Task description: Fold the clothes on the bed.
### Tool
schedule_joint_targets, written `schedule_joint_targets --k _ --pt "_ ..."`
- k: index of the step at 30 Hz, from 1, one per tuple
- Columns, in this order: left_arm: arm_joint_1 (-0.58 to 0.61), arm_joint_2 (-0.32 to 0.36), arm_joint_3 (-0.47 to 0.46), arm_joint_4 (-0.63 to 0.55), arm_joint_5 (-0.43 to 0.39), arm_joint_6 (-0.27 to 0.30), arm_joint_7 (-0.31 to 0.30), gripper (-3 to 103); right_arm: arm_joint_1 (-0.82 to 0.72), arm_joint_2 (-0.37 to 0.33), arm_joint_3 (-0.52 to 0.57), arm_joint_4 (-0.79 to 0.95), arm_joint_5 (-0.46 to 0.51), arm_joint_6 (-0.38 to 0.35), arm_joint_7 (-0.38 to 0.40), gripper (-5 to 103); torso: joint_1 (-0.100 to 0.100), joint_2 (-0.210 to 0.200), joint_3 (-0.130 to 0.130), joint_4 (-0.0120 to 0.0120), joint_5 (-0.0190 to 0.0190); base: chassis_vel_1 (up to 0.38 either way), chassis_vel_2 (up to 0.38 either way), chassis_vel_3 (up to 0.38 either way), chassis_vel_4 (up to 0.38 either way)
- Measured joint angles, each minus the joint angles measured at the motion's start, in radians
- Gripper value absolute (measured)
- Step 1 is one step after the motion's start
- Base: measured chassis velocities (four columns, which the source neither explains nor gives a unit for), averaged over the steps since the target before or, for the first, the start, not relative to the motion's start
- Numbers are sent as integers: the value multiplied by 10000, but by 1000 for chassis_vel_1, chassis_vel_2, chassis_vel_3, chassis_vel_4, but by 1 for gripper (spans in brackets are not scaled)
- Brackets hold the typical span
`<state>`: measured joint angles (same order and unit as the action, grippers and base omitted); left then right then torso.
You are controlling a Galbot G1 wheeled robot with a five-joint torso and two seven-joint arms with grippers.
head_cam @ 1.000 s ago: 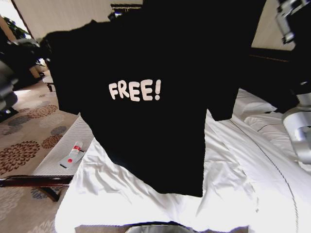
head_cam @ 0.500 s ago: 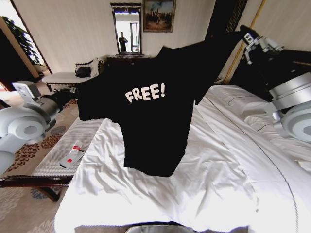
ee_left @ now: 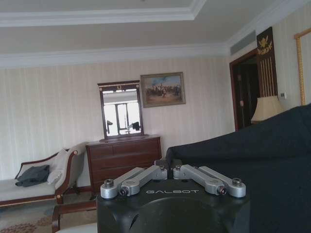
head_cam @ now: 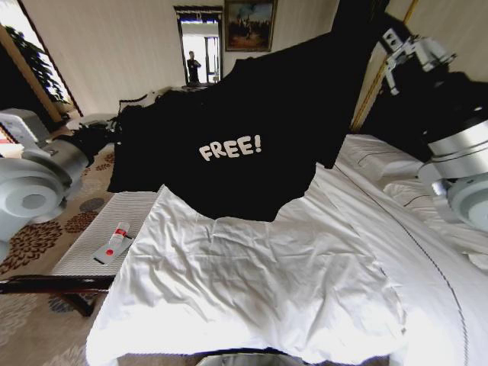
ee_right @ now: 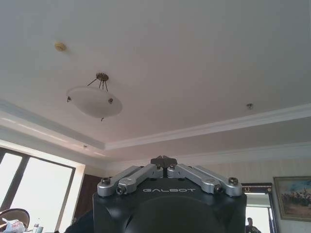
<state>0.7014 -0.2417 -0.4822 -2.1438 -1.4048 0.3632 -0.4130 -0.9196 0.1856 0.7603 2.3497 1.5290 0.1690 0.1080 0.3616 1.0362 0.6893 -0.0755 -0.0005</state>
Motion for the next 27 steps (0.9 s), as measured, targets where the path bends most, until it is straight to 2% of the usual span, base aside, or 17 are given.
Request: schedule_joint_targets --k 3,7,11,12,16,17,20,22,26,27 --pt "62 0 110 -54 19 135 -75 0 -29 179 -7 86 19 -58 71 0 0 0 0 -2 2 0 0 0 0" --pt "302 -337 164 -60 167 280 -219 0 -185 578 329 335 213 -100 438 0 0 1 0 0 -1 0 0 0 0" --pt "691 -1185 -65 -238 248 454 -360 0 -532 1447 1269 836 611 -104 1376 0 -1 1 0 -2 -3 0 0 0 0" --pt "691 -1185 -65 -238 248 454 -360 0 -532 1447 1269 836 611 -104 1376 0 -1 1 0 -2 -3 0 0 0 0" --pt "776 -2016 -284 -249 281 543 -520 0 -798 2193 1605 678 310 -17 1481 0 -1 0 -1 -4 3 0 0 0 0" --pt "776 -2016 -284 -249 281 543 -520 0 -798 2193 1605 678 310 -17 1481 0 -1 0 -1 -4 3 0 0 0 0" --pt "859 -2598 -323 -107 492 537 -531 0 -856 2627 1611 157 -163 338 961 0 0 0 0 0 -2 0 0 0 0" --pt "896 -2752 -322 -78 540 529 -531 0 -885 2773 1583 -50 -340 475 717 0 0 0 0 0 -3 0 0 0 0" --pt "1109 -3209 -242 38 884 471 -537 0 -912 3683 1304 -808 -994 900 -106 0 0 0 0 -6 -2 0 0 0 0" --pt "1109 -3209 -242 38 884 471 -537 0 -912 3683 1304 -808 -994 900 -106 0 0 0 0 -6 -2 0 0 0 0"
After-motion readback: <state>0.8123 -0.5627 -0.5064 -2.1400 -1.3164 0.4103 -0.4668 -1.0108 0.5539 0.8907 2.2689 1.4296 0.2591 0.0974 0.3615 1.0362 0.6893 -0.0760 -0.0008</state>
